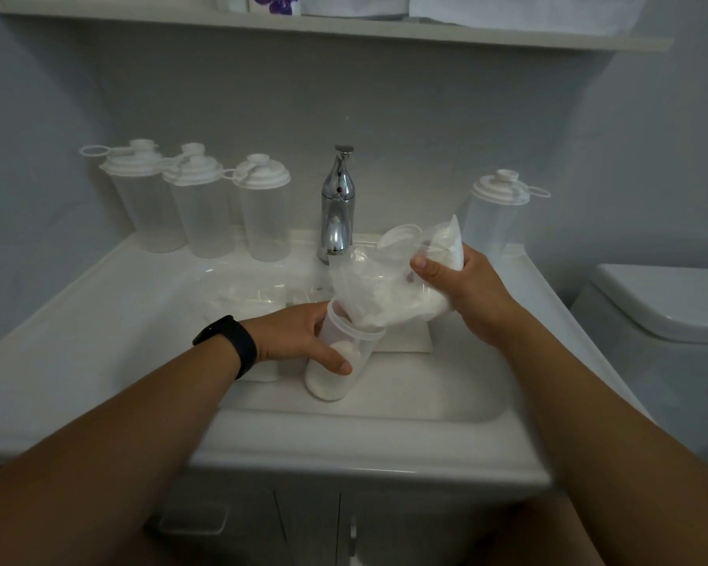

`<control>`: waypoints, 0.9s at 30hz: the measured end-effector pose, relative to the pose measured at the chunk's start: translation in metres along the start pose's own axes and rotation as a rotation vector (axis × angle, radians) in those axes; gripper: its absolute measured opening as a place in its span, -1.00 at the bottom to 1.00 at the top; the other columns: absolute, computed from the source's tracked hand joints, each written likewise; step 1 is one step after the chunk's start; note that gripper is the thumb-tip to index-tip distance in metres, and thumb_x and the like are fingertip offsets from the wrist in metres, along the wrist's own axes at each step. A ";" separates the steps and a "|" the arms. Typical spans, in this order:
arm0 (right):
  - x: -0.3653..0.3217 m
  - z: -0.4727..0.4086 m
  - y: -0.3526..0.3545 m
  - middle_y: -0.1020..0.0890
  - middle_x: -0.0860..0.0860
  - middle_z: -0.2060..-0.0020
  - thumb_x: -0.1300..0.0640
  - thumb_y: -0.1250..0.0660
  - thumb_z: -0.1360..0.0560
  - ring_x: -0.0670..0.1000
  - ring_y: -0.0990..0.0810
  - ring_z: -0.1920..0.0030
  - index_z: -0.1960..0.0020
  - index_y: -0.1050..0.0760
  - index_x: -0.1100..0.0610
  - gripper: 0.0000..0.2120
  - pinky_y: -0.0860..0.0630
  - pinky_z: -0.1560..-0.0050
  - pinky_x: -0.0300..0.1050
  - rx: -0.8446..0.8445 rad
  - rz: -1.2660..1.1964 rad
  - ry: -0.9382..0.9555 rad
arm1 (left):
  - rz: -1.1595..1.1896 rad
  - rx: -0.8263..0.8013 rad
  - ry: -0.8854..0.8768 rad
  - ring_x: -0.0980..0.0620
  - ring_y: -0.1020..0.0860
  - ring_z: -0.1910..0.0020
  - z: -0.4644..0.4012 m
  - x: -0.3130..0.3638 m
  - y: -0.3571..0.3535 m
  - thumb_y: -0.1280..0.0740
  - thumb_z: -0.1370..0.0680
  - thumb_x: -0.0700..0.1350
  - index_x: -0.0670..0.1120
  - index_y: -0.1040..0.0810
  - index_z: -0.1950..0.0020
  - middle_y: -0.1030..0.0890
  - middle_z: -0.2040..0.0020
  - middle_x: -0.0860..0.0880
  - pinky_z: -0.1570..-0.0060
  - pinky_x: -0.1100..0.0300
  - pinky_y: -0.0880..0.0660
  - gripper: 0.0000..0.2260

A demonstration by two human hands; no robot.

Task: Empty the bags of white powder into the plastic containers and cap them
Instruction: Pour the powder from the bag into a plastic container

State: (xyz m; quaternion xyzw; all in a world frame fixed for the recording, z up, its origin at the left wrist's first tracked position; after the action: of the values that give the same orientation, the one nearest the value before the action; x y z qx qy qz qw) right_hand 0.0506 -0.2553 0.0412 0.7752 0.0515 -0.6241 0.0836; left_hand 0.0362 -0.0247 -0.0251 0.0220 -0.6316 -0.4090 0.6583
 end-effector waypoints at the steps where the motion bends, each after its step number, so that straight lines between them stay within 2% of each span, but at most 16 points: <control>1: 0.000 0.000 0.000 -0.73 0.14 0.02 -0.03 -0.55 -0.40 0.12 -0.73 0.00 -0.15 -0.60 0.16 -0.58 -0.65 0.03 -0.06 -0.004 0.005 0.002 | 0.002 -0.001 0.002 0.20 -0.60 -0.23 0.001 0.001 0.000 -0.64 -0.39 -0.13 0.18 -0.53 -0.31 -0.66 -0.22 0.21 -0.33 0.18 -0.49 -0.43; 4: -0.001 -0.001 0.004 -0.74 0.13 0.01 -0.05 -0.54 -0.40 0.12 -0.73 0.00 -0.18 -0.60 0.16 -0.56 -0.65 0.05 -0.07 0.016 0.008 0.010 | 0.002 -0.002 0.002 0.19 -0.59 -0.24 0.002 0.002 0.000 -0.63 -0.40 -0.14 0.18 -0.52 -0.31 -0.65 -0.23 0.20 -0.32 0.19 -0.49 -0.44; 7: -0.002 -0.001 0.006 -0.73 0.16 -0.02 -0.05 -0.52 -0.40 0.15 -0.73 -0.04 -0.21 -0.60 0.18 -0.53 -0.66 0.00 -0.01 0.028 0.001 0.010 | -0.005 -0.001 0.003 0.18 -0.59 -0.25 0.002 0.002 0.000 -0.63 -0.40 -0.12 0.17 -0.51 -0.34 -0.65 -0.24 0.19 -0.33 0.16 -0.49 -0.42; 10: 0.000 0.000 0.002 -0.72 0.17 0.00 -0.04 -0.51 -0.41 0.12 -0.73 0.00 -0.18 -0.60 0.19 -0.56 -0.65 0.05 -0.05 0.005 0.027 0.009 | 0.003 -0.001 0.006 0.18 -0.60 -0.24 0.001 0.001 0.000 -0.64 -0.40 -0.11 0.16 -0.52 -0.35 -0.66 -0.23 0.20 -0.34 0.13 -0.49 -0.42; 15: 0.001 -0.001 0.002 -0.71 0.23 -0.04 -0.02 -0.52 -0.41 0.20 -0.72 -0.06 -0.21 -0.59 0.22 -0.53 -0.67 -0.06 0.06 0.006 0.014 0.004 | 0.002 0.000 0.003 0.21 -0.60 -0.22 0.003 0.002 0.000 -0.63 -0.40 -0.14 0.16 -0.52 -0.34 -0.66 -0.23 0.20 -0.31 0.18 -0.50 -0.42; 17: 0.000 0.000 0.002 -0.71 0.22 -0.05 -0.02 -0.57 -0.43 0.20 -0.72 -0.06 -0.21 -0.59 0.22 -0.53 -0.68 -0.05 0.03 0.006 0.005 0.000 | 0.009 0.000 0.003 0.22 -0.61 -0.20 0.002 0.003 0.000 -0.63 -0.40 -0.14 0.17 -0.53 -0.31 -0.67 -0.20 0.22 -0.31 0.18 -0.50 -0.44; 21: -0.002 0.002 -0.002 -0.72 0.17 0.00 -0.01 -0.50 -0.39 0.12 -0.73 0.01 -0.18 -0.60 0.18 -0.57 -0.66 0.02 -0.06 -0.008 -0.007 -0.003 | 0.007 0.001 0.003 0.20 -0.61 -0.22 0.002 0.001 0.000 -0.64 -0.39 -0.11 0.18 -0.53 -0.30 -0.67 -0.20 0.23 -0.33 0.14 -0.50 -0.44; 27: -0.003 0.002 -0.003 -0.72 0.19 -0.02 0.00 -0.50 -0.40 0.11 -0.72 0.01 -0.17 -0.60 0.18 -0.59 -0.66 0.03 -0.07 -0.015 -0.038 -0.007 | 0.001 -0.003 0.004 0.20 -0.60 -0.22 0.002 0.003 -0.001 -0.63 -0.40 -0.13 0.19 -0.52 -0.30 -0.66 -0.21 0.22 -0.32 0.17 -0.50 -0.45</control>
State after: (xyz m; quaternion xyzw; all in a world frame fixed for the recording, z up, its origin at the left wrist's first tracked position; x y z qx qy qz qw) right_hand 0.0474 -0.2527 0.0431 0.7711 0.0705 -0.6280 0.0779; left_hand 0.0334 -0.0256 -0.0225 0.0214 -0.6297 -0.4097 0.6596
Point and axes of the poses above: each hand's wrist, its own z-axis away from the middle knuckle, its own y-axis out of the back of the hand, x = y × z, the point moved 5 cm from there along -z, towards the middle knuckle
